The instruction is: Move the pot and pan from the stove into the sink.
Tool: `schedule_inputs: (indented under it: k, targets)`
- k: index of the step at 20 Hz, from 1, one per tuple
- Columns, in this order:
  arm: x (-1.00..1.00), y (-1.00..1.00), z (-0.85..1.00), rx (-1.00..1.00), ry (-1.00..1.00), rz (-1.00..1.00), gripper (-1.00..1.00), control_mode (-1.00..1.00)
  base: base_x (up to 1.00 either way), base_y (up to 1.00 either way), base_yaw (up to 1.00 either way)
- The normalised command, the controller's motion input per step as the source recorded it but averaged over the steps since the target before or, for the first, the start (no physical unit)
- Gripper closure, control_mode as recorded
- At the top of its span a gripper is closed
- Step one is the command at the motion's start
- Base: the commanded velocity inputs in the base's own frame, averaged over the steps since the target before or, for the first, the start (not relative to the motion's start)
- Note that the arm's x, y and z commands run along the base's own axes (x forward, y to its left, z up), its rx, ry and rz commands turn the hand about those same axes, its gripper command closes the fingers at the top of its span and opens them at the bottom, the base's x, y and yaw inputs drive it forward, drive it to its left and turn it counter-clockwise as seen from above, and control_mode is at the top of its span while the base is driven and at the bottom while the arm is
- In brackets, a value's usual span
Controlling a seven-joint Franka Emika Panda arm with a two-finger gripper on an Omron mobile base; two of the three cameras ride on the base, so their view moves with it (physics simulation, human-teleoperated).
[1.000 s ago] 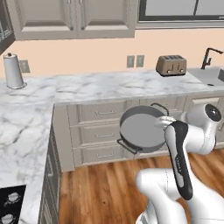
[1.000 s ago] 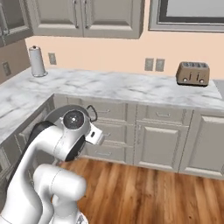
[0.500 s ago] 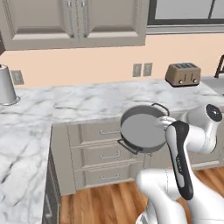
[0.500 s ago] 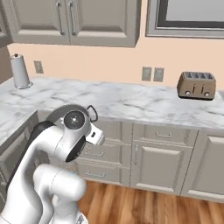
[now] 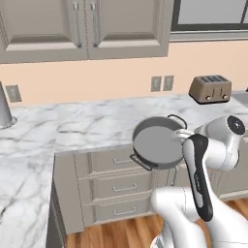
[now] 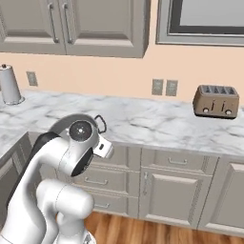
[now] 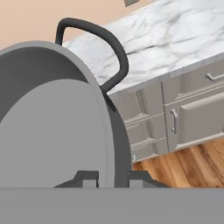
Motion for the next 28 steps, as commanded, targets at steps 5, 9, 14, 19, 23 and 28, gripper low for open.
schedule_inputs:
  k: [5,9,14,19,23,28]
  targets:
    - [0.0,0.0,0.0,0.0,0.0,0.0,1.0,1.0,0.2,-0.72,-0.04]
    - [0.0,0.0,0.0,0.0,0.0,0.0,1.0,1.0,0.23,-0.8,-0.06]
    - [0.0,0.0,0.0,0.0,0.0,0.0,1.0,1.0,0.26,-0.86,-0.06]
    - [0.0,0.0,0.0,0.0,0.0,0.0,1.0,1.0,0.28,-0.91,-0.05]
    - [0.0,0.0,0.0,0.0,0.0,0.0,1.0,1.0,0.28,-0.96,-0.04]
    - [0.0,0.0,0.0,0.0,0.0,0.0,1.0,1.0,0.27,-0.99,-0.03]
